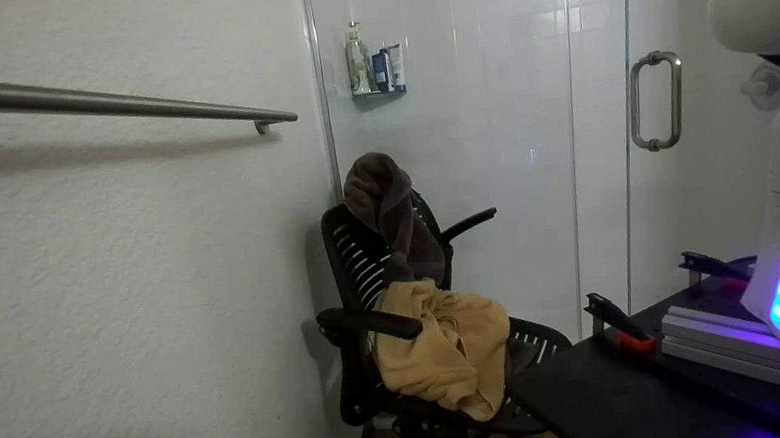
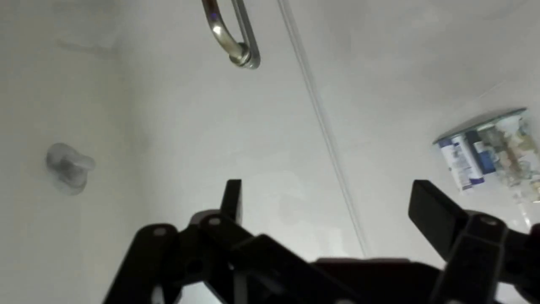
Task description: Close then open the door
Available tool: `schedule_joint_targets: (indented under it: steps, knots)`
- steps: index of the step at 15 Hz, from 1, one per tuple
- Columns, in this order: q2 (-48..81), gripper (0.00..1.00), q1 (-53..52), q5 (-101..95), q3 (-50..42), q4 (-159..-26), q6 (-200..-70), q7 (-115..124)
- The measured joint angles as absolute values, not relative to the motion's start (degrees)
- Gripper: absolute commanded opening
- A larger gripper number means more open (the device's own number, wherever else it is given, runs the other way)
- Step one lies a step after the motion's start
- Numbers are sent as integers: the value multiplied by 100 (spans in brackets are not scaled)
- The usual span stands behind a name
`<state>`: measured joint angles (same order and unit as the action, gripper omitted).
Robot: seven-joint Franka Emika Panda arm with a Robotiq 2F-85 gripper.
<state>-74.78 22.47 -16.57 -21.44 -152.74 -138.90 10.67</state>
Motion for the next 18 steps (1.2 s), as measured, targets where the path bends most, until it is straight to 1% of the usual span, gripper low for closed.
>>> schedule_joint_targets:
  steps: [2,6,12,18]
  knots:
    - [-6970,100,2598,-1645,-2062,-15171,-14420,1335]
    - [-6279,100,2960,-1445,-1725,-14934,-14586,1800]
    - [-6097,100,2906,-1383,-1713,-15062,-14632,1298]
    - [-5022,100,2689,-1383,-1770,-14820,-15510,735]
